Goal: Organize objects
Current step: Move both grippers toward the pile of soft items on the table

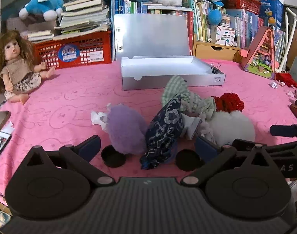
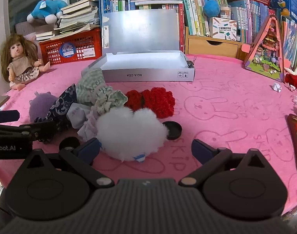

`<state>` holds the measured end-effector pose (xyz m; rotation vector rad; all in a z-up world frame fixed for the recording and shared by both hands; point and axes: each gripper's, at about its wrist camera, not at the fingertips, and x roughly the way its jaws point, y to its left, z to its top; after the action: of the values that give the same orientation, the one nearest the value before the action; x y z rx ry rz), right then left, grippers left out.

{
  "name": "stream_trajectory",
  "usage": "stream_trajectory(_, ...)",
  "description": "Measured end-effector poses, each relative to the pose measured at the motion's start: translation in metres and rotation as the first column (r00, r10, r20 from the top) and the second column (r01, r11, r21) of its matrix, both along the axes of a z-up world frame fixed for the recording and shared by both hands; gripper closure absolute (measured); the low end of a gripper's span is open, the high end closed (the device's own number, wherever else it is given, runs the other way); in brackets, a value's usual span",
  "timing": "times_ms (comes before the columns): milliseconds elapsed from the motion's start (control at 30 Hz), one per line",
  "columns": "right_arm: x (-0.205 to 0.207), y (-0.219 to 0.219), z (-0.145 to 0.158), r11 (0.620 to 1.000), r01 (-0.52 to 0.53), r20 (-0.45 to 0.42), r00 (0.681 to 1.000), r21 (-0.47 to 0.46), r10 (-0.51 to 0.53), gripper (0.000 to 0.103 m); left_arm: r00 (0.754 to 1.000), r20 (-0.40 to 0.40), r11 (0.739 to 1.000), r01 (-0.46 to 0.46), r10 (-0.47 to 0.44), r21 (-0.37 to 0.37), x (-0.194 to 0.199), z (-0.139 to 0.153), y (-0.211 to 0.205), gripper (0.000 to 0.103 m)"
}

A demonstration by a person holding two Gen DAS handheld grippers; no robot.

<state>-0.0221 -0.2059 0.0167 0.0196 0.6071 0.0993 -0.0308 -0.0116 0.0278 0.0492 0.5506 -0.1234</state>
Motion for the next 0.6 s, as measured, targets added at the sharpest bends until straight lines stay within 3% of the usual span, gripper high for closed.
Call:
stream_trajectory(133,0.000,0.002,-0.001,1.000,-0.008,-0.002,1.000,-0.014,0.008,0.000,1.000,0.024,1.000,-0.005,0.005,0.012,-0.003,0.001,0.001,0.001)
stream_trajectory(400,0.004,0.012,-0.002,0.998,-0.023,0.004,1.000,-0.055,0.023,0.002,0.999,0.044,1.000,-0.005,0.005,-0.003,-0.004,0.006,0.005,0.018)
stream_trajectory(600,0.011,0.019,-0.007,0.997,-0.040,-0.005,0.999,-0.074,0.039,0.005,0.999,0.039,1.000,-0.003,0.003,-0.008,-0.004,0.005,0.005,0.021)
